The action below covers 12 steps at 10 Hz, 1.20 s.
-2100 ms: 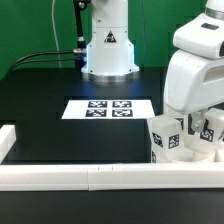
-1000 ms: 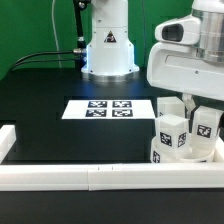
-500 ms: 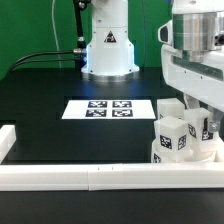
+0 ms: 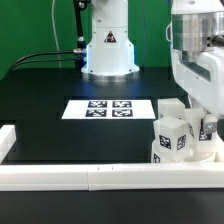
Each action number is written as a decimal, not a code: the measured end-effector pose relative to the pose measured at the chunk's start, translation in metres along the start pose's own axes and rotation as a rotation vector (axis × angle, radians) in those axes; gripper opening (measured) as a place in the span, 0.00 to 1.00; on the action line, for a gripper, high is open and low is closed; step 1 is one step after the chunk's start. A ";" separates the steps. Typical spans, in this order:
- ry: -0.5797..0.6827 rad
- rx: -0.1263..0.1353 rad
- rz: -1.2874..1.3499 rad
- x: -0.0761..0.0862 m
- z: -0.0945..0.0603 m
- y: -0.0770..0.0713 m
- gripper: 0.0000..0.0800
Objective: Assemble stool
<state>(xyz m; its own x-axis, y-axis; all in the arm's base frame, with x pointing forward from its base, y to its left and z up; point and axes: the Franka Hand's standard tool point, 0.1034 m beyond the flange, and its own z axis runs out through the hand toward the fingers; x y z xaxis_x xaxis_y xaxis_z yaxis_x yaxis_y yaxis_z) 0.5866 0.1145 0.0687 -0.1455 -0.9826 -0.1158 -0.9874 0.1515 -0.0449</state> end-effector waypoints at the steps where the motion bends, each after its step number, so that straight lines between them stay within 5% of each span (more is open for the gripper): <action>1: -0.025 0.008 0.159 0.002 0.000 -0.001 0.42; 2: -0.047 0.030 0.286 0.003 0.000 -0.003 0.42; 6: -0.058 0.035 0.362 0.002 0.001 -0.003 0.42; 7: -0.058 0.036 0.321 0.002 0.000 -0.003 0.68; 8: -0.067 0.021 0.256 -0.003 -0.005 -0.003 0.68; 10: -0.095 0.035 -0.027 -0.015 -0.030 -0.007 0.81; 12: -0.095 0.044 -0.227 -0.015 -0.033 -0.008 0.81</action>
Offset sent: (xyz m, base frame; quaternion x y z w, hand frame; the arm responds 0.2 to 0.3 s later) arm 0.0000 0.0000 0.0000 0.0000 0.0000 0.1938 0.9810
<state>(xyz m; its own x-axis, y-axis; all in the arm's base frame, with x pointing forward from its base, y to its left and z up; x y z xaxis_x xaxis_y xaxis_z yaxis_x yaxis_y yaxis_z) 0.5942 0.1245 0.1034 0.0885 -0.9778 -0.1901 -0.9902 -0.0656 -0.1235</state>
